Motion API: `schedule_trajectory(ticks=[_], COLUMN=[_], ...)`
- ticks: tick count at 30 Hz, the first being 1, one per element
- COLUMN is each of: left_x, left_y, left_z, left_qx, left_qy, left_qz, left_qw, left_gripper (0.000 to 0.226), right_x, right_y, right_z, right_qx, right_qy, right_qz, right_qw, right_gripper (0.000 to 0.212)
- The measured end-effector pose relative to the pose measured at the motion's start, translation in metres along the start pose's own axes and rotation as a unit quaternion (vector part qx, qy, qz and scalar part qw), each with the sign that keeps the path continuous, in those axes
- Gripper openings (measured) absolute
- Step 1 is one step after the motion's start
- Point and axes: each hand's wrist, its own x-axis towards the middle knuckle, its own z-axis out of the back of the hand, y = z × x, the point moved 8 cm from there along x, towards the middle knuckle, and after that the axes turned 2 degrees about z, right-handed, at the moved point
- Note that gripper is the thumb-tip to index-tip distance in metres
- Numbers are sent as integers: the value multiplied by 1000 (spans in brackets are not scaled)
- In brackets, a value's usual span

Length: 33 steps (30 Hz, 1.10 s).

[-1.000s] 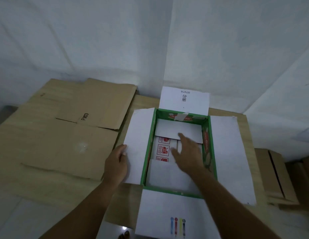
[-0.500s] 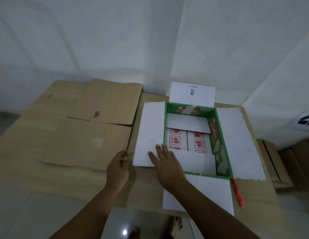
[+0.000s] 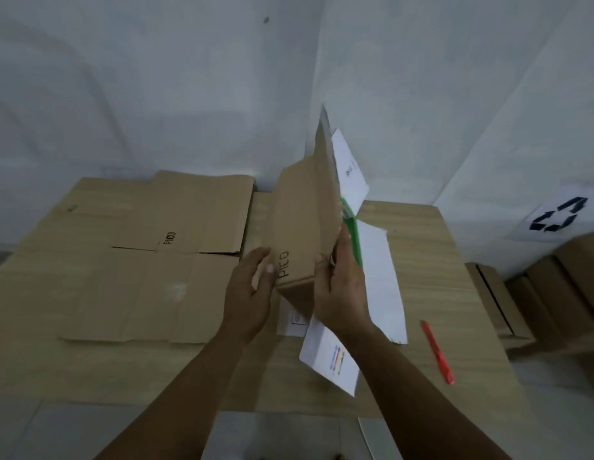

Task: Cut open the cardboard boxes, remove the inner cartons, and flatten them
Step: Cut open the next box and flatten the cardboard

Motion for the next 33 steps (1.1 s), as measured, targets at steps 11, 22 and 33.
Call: schedule_trajectory(ticks=[11,22,33], left_x=[2,-8,-27], left_y=[-67,-81,-38], left_z=[-95,-134,-111], left_qx=[108,110,-24], left_qy=[59,22,-27], left_qz=[-166,-141,74], left_qw=[978,984,997], left_gripper=[45,49,65], right_x=[-12,-2,1], right_y=[-64,-88,-97], right_z=[117,153,92], right_qx=[-173,-411,-240], right_qy=[-165,-41,263], right_qz=[-88,-107,-61], right_qw=[967,905,933], right_gripper=[121,100,58])
